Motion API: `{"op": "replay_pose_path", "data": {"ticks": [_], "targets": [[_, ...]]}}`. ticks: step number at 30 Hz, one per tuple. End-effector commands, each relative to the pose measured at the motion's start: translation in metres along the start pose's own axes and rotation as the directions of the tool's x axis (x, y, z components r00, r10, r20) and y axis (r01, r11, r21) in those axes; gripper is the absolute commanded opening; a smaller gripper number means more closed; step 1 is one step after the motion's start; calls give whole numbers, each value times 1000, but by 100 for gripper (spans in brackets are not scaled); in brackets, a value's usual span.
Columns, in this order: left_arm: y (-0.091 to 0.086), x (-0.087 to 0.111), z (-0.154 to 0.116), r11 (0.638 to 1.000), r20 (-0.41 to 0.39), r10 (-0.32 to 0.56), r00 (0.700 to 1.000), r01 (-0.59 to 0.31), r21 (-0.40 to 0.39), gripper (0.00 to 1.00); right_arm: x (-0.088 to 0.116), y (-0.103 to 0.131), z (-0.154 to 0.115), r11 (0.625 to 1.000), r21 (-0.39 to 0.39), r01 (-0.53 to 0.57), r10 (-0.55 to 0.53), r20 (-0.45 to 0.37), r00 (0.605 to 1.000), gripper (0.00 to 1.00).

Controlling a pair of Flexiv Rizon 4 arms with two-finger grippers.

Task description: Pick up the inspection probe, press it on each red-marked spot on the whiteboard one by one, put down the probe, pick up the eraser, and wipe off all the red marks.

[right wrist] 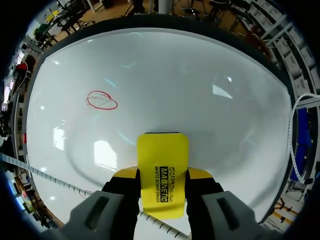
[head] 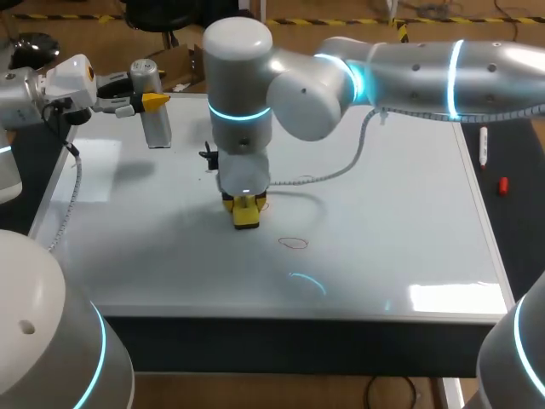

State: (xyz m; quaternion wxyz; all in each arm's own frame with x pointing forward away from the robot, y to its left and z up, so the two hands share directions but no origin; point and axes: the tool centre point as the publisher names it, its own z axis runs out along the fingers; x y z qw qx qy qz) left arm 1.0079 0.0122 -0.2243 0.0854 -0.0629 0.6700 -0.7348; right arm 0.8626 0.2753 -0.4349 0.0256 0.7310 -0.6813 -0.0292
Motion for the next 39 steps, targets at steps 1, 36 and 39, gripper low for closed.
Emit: {"op": "replay_pose_path", "data": {"ticks": [1,36,39], "targets": [[-2,1,0,1000,3,2,1000,-2,-1,0,16,0,18,1000,5,-13,13,4,1000,0],[-2,1,0,1000,3,2,1000,-2,-1,0,79,4,3,993,44,-111,112,-6,994,0],[-2,1,0,1000,3,2,1000,-2,-1,0,78,3,-14,994,61,-86,86,8,996,0]]}}
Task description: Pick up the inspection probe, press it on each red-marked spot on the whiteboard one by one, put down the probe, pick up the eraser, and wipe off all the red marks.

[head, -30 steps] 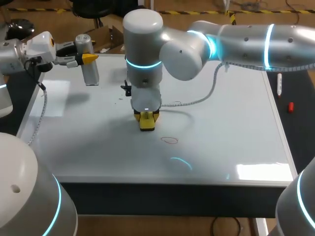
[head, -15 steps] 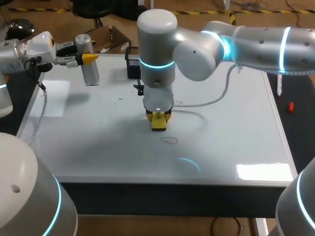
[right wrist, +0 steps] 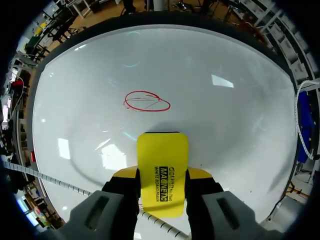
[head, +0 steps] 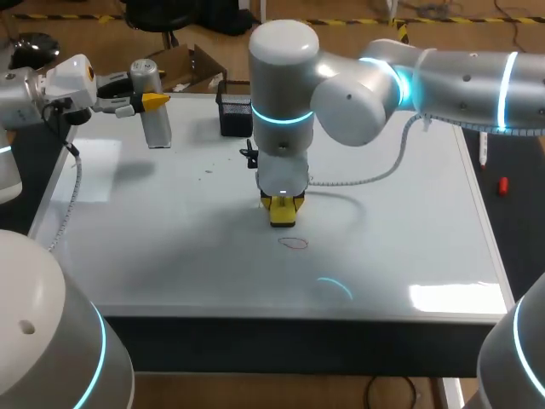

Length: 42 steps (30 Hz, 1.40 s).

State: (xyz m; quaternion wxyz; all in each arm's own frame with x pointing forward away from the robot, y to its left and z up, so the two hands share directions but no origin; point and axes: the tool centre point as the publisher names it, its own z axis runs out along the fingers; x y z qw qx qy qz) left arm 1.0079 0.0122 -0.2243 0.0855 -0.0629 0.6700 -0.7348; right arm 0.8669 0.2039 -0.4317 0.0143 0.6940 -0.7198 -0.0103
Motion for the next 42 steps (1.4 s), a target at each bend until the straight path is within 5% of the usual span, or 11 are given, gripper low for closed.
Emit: {"op": "replay_pose_path", "data": {"ticks": [1,8,16,33,42], "targets": [[-2,2,0,1000,3,2,1000,-2,-1,0,6,0,-19,999,23,35,-35,17,999,0],[-2,2,0,1000,3,2,1000,-2,-1,0,5,-9,-71,988,89,128,-129,1,992,0],[-2,2,0,1000,3,2,1000,-2,-1,0,22,-26,-75,991,83,104,-106,13,994,0],[-2,2,0,1000,3,2,1000,-2,-1,0,141,-93,-89,989,87,-121,120,25,993,0],[-2,2,0,1000,3,2,1000,-2,-1,0,187,-119,-83,983,57,-174,173,21,985,0]]}}
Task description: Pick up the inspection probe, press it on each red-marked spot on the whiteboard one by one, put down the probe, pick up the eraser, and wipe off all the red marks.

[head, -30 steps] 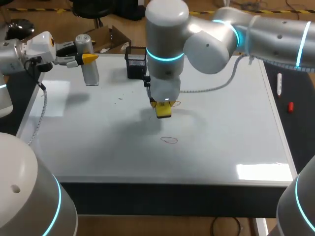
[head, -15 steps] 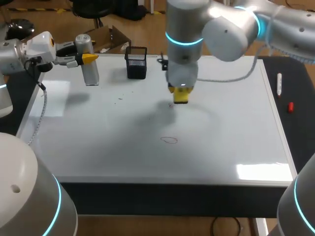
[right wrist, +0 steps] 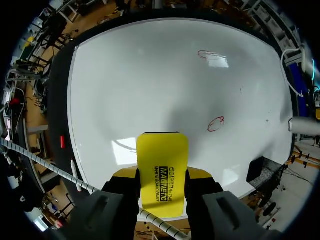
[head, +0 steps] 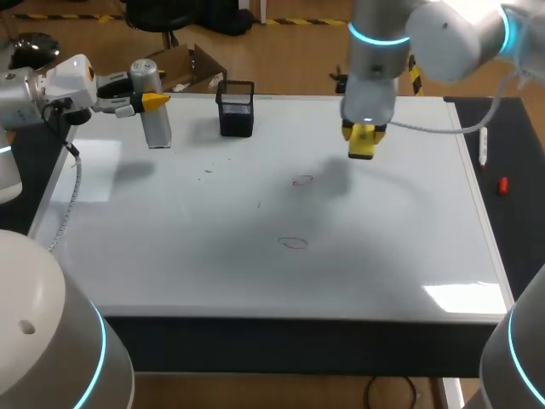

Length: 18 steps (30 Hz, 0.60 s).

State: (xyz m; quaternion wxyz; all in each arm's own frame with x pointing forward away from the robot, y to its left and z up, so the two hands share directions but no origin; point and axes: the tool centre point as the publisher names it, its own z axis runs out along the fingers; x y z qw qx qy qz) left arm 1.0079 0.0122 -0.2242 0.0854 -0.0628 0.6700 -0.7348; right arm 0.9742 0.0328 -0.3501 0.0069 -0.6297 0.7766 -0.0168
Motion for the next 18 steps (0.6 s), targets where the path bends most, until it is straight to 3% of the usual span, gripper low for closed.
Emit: {"op": "replay_pose_path", "data": {"ticks": [1,18], "targets": [[-2,2,0,1000,3,2,1000,-2,-1,0,21,-15,3,1000,-12,-3,3,20,1000,0],[-2,2,0,1000,3,2,1000,-2,-1,0,69,-65,9,998,-38,-58,58,2,998,0]]}}
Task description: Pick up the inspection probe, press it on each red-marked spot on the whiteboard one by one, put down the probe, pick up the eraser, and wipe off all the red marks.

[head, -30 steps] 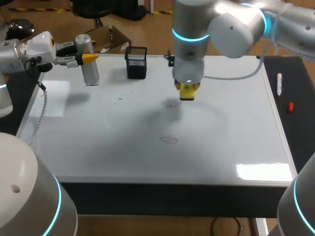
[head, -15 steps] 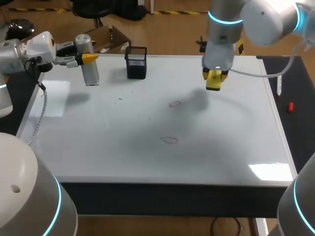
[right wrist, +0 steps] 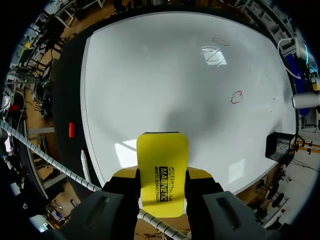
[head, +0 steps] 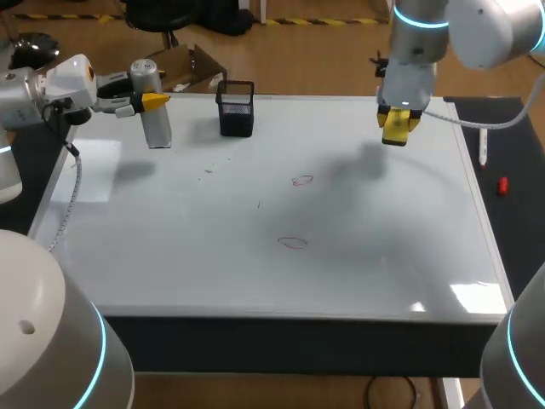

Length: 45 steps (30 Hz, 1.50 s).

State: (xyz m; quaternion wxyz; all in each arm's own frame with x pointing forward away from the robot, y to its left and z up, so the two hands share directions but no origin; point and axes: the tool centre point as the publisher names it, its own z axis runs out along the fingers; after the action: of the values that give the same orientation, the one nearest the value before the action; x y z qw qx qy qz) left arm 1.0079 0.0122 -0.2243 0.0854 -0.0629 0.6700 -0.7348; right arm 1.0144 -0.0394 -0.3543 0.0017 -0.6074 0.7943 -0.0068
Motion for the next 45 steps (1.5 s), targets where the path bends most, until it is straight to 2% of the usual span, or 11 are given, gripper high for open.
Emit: {"op": "replay_pose_path", "data": {"ticks": [1,18,45], "targets": [[-2,1,0,1000,3,2,1000,-2,-1,0,9,-13,2,1000,-16,-2,2,-1,1000,0],[-2,1,0,1000,3,2,1000,-2,-1,0,32,-31,13,998,-63,-30,29,-18,999,0],[-2,1,0,1000,3,2,1000,-2,-1,0,33,-30,13,998,-60,-35,34,-20,999,0]]}}
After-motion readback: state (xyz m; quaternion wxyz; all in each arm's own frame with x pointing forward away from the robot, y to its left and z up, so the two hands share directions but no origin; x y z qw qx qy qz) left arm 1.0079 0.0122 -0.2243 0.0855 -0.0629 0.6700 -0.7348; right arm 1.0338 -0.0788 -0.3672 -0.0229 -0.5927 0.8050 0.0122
